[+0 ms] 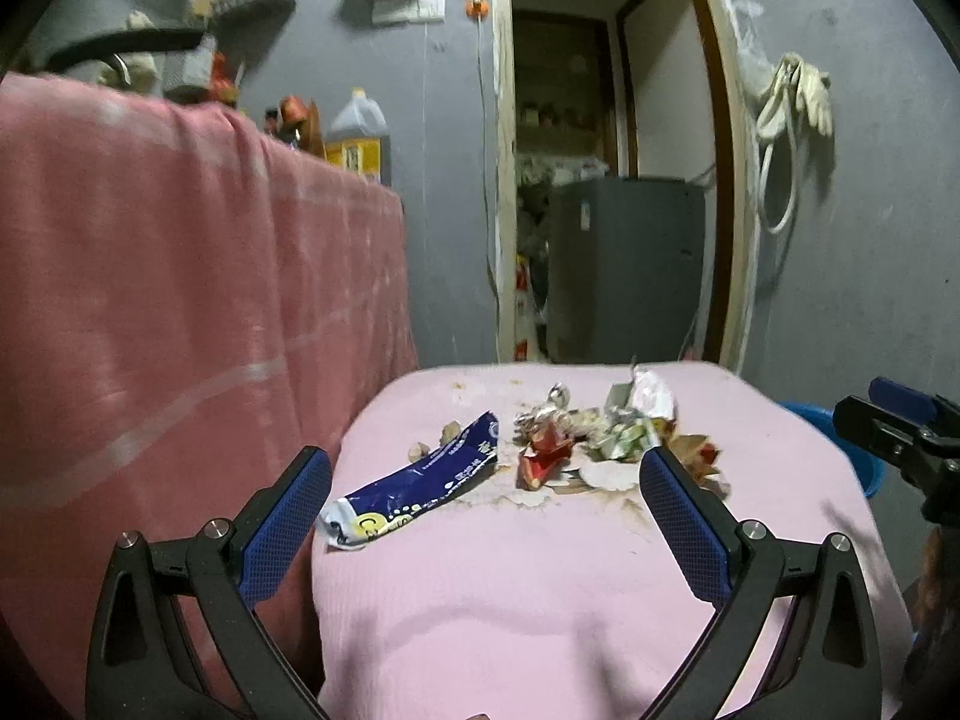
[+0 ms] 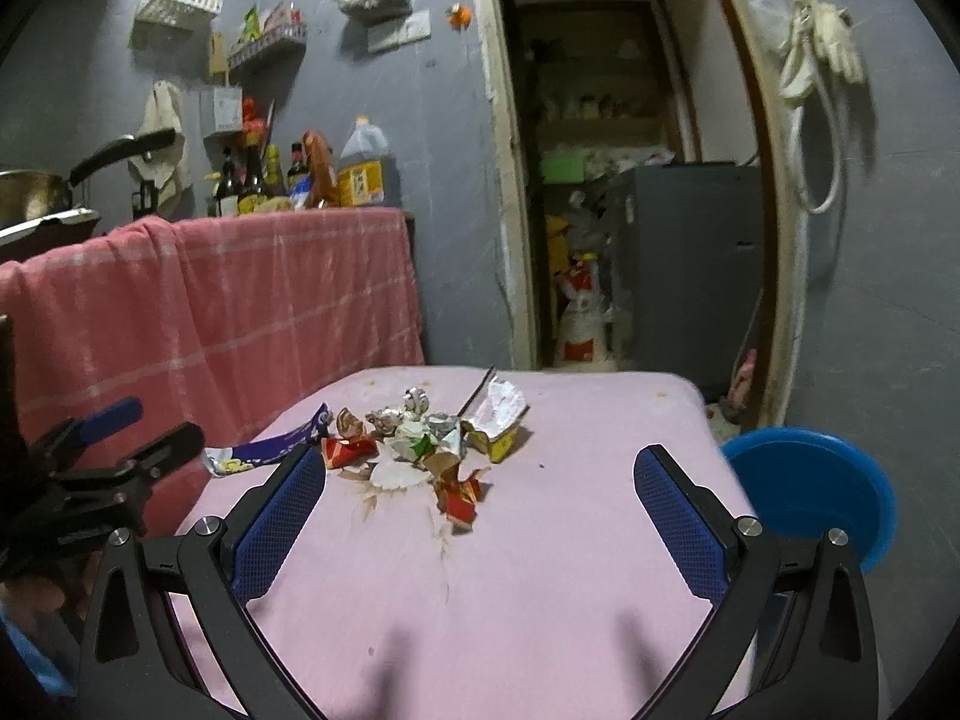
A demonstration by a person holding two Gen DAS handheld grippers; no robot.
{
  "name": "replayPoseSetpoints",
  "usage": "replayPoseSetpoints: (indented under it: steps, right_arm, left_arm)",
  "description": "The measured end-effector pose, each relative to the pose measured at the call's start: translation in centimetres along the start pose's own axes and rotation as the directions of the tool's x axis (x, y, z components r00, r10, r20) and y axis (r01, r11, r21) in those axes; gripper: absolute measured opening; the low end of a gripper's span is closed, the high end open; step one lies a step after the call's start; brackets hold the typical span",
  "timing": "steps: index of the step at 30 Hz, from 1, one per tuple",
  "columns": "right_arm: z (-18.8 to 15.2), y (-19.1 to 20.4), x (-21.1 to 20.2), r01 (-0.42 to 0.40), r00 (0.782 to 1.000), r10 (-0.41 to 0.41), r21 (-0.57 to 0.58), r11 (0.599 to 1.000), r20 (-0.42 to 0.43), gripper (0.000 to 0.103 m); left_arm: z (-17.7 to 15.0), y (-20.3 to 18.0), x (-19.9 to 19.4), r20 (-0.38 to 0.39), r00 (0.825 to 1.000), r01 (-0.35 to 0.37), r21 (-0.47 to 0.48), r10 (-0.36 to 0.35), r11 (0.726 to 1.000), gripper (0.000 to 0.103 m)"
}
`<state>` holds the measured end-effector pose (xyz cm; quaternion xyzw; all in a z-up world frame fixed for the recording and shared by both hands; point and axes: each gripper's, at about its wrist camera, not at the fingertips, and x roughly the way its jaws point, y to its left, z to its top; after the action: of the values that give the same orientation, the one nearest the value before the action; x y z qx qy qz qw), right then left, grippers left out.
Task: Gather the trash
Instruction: 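Grasp the blue wrapper with the left tool while the right tool grasps the red wrapper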
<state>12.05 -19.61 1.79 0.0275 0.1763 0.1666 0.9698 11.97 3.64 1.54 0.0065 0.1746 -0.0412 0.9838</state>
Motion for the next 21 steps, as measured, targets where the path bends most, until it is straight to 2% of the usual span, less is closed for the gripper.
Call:
replayPoseSetpoints:
  steps: [2, 7, 12, 15, 18, 21]
  right_arm:
    - [0.3, 0.0, 2.0, -0.025, 0.999, 0.025, 0.001, 1.000, -0.046, 0.101]
    - [0.2, 0.2, 6.3, -0.070, 0.982, 0.067, -0.008, 0.998, -0.175, 0.087]
    - [-0.2, 0.1, 8.7, -0.084, 0.967, 0.086, 0.021, 0.996, -0.241, 0.086]
    - [-0.3, -0.1, 10.2, -0.090, 0.952, 0.095, 0.030, 0.995, -0.290, 0.080]
    - [-0.6, 0.0, 11.8, -0.116, 0.927, 0.123, 0.041, 0.992, -0.354, 0.076]
    - [-1.1, 0.1, 12.8, -0.131, 0.907, 0.139, 0.046, 0.990, -0.396, 0.075]
  left_arm:
    - [0.6, 1.0, 2.0, -0.046, 0.999, 0.016, -0.011, -0.017, 1.000, 0.101]
    - [1.3, 2.9, 5.9, -0.171, 0.984, 0.034, -0.045, -0.041, 0.998, 0.101]
    - [1.3, 4.0, 9.2, -0.273, 0.962, 0.022, -0.049, -0.035, 0.999, 0.100]
    - [1.4, 4.2, 10.5, -0.306, 0.952, 0.015, -0.010, -0.017, 1.000, 0.100]
    - [1.3, 4.6, 12.3, -0.351, 0.936, 0.043, 0.024, -0.032, 0.999, 0.100]
    - [0.6, 5.1, 13.8, -0.417, 0.907, 0.090, 0.046, -0.063, 0.995, 0.100]
